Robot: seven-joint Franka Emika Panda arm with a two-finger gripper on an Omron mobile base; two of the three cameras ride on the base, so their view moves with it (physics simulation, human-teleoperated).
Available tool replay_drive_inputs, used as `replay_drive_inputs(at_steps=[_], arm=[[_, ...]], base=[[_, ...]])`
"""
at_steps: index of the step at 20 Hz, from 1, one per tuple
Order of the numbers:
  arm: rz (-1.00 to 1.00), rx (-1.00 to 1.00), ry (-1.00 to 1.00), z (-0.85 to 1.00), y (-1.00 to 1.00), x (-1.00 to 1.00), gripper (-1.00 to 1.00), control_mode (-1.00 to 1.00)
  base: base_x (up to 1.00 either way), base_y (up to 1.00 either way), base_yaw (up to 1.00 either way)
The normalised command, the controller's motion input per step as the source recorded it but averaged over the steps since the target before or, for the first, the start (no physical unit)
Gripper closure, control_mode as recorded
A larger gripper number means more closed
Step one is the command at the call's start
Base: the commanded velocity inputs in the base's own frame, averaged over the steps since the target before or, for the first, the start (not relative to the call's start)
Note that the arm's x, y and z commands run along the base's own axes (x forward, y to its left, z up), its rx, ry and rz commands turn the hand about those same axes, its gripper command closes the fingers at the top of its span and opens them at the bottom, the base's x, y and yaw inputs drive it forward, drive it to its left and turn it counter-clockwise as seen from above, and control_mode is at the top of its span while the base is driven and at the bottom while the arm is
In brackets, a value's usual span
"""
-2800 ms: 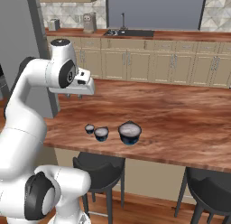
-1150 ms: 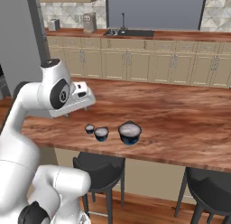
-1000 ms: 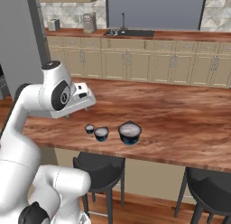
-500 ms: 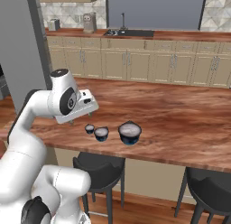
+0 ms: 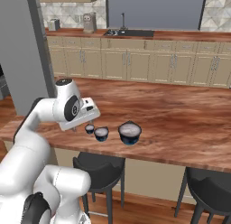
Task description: Stack the yogurt containers by placing the smaller containers on top of the larger containers.
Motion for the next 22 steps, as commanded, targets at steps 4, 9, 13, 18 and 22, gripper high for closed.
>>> replay_drive_inputs(at_steps=[4,9,13,18,22], arm=[[-0.05,-0.07,0.0,-0.3,0.0,0.03,-1.0,-1.0],[-0.01,-0.01,0.0,-0.2,0.0,0.12,-1.0,-1.0],[0.0,0.0,0.0,-0.15,0.0,0.19,-1.0,-1.0],[0.0,0.0,0.0,-0.11,0.0,0.35,-1.0,-1.0],[0.0,0.0,0.0,-0.15,0.0,0.38,-1.0,-1.0]], base=[[0.0,0.0,0.0],[0.0,0.0,0.0],[0.0,0.0,0.0],[0.0,0.0,0.0],[0.0,0.0,0.0]])
